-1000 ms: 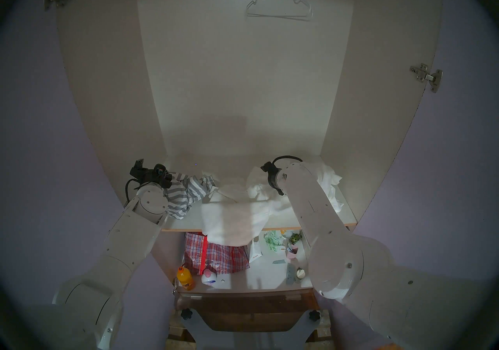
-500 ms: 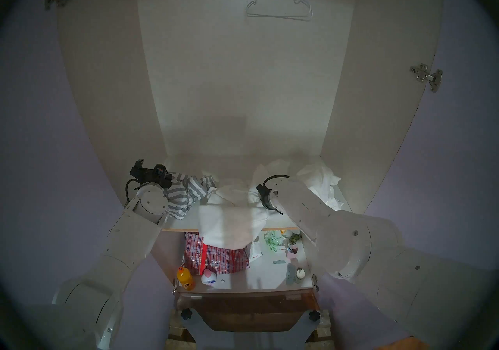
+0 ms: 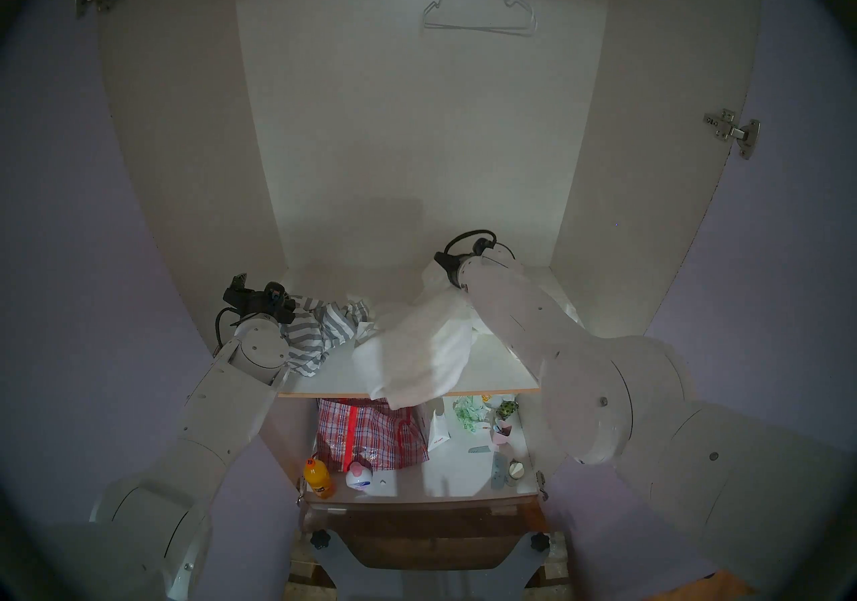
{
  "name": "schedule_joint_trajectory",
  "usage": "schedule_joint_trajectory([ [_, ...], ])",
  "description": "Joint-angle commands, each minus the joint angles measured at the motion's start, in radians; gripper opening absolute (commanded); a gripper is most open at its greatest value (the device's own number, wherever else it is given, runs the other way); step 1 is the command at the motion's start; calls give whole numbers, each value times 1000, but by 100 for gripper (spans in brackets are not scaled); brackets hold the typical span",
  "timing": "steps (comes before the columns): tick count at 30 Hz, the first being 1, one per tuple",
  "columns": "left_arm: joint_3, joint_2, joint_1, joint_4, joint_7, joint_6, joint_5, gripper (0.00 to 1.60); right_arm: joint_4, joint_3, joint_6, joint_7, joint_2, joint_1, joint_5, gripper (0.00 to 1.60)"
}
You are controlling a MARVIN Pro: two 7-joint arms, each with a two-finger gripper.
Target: Sort tops into two piles: light colors and dark colors
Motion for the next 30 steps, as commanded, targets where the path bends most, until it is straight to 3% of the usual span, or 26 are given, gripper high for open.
schedule_joint_trajectory([
  [1, -2, 2, -26, -23, 1, -5, 2, 160, -130, -4, -88, -3, 16, 44, -14, 0],
  [11, -1, 3, -26, -25, 1, -5, 2, 160, -458, 0, -110, -64, 77, -20, -59, 0],
  [12, -1, 3, -26, -25, 1, -4, 2, 160, -540, 2, -88, -76, 85, -52, -62, 0],
  [14, 0, 4, -26, -25, 1, -4, 2, 160, -530, 6, -94, -79, 91, -35, -63, 0],
  [17, 0, 4, -26, -26, 0, -4, 1, 160, -629, 9, -58, -116, 119, -61, -80, 0],
  [23, 1, 5, -25, -29, 0, -2, 0, 160, -636, 36, 13, -133, 177, -21, -70, 0],
  [30, 2, 7, -24, -32, -1, 0, -2, 160, -679, 31, 49, -143, 218, -119, -87, 0],
])
